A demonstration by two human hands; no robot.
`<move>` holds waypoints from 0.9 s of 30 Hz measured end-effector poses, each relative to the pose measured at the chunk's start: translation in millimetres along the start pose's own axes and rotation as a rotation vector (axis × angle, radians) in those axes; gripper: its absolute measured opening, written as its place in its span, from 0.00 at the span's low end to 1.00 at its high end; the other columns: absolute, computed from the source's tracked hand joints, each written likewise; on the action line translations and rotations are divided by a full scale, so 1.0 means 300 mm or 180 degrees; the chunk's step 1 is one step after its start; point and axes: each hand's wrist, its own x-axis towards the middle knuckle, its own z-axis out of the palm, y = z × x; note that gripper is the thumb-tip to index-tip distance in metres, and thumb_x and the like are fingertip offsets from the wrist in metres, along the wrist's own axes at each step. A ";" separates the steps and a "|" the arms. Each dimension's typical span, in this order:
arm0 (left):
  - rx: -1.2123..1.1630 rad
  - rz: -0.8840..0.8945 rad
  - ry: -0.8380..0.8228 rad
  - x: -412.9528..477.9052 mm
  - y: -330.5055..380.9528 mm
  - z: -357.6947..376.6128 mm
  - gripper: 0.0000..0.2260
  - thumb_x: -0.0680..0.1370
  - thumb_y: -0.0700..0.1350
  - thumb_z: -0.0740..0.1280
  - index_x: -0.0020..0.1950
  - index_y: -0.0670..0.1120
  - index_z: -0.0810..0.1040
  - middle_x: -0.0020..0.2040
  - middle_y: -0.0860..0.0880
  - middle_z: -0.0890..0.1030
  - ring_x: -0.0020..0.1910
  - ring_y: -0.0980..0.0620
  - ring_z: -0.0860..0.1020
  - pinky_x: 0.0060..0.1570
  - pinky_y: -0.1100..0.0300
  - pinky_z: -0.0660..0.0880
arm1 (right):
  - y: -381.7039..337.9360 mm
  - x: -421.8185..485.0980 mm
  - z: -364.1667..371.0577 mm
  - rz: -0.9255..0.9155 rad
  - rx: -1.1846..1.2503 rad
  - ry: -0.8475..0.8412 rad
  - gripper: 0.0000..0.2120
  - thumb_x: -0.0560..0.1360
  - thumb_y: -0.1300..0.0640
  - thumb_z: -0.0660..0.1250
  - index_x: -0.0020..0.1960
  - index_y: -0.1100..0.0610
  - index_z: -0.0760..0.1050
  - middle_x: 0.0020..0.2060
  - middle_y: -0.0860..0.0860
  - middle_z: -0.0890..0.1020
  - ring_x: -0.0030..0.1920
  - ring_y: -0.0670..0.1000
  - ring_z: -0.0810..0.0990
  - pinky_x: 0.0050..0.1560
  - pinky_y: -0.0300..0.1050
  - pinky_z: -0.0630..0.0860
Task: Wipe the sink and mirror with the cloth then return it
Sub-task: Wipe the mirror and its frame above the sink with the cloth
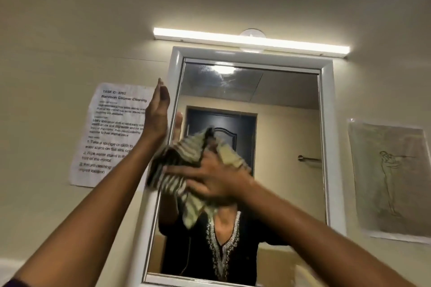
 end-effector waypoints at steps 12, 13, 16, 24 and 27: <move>0.1193 0.1184 0.0079 0.023 -0.078 0.010 0.29 0.79 0.46 0.61 0.76 0.49 0.50 0.72 0.35 0.65 0.69 0.39 0.66 0.68 0.48 0.66 | 0.271 0.131 -0.224 0.2011 -0.1001 0.1063 0.23 0.79 0.43 0.47 0.73 0.36 0.50 0.75 0.50 0.58 0.71 0.58 0.65 0.70 0.68 0.46; 0.1206 0.1165 0.0073 0.023 -0.081 0.009 0.30 0.79 0.47 0.62 0.76 0.52 0.50 0.70 0.34 0.67 0.67 0.37 0.69 0.65 0.46 0.69 | 0.190 0.095 -0.177 0.1859 -0.0953 0.0946 0.23 0.79 0.43 0.48 0.74 0.37 0.51 0.72 0.53 0.66 0.63 0.58 0.74 0.69 0.69 0.50; 0.1371 0.1099 0.0064 0.020 -0.083 0.010 0.29 0.78 0.52 0.62 0.75 0.59 0.49 0.70 0.40 0.69 0.65 0.35 0.70 0.59 0.42 0.72 | -0.074 -0.080 -0.002 0.1146 -0.0889 0.0307 0.25 0.78 0.42 0.51 0.74 0.38 0.53 0.46 0.57 0.83 0.43 0.57 0.79 0.64 0.67 0.63; 0.1676 0.1324 -0.0102 -0.006 -0.072 0.022 0.28 0.77 0.61 0.53 0.75 0.52 0.54 0.76 0.47 0.60 0.74 0.51 0.57 0.71 0.52 0.60 | -0.037 -0.341 -0.042 0.0217 -0.0396 -0.0264 0.24 0.79 0.46 0.54 0.73 0.39 0.55 0.71 0.52 0.68 0.71 0.53 0.63 0.74 0.53 0.41; 0.1860 0.1573 -0.0189 -0.015 -0.068 0.026 0.29 0.77 0.60 0.53 0.76 0.50 0.54 0.76 0.49 0.59 0.73 0.56 0.54 0.73 0.58 0.51 | 0.204 -0.282 -0.203 0.1107 -0.0559 0.0737 0.23 0.78 0.47 0.53 0.72 0.44 0.63 0.69 0.57 0.70 0.63 0.60 0.73 0.73 0.41 0.37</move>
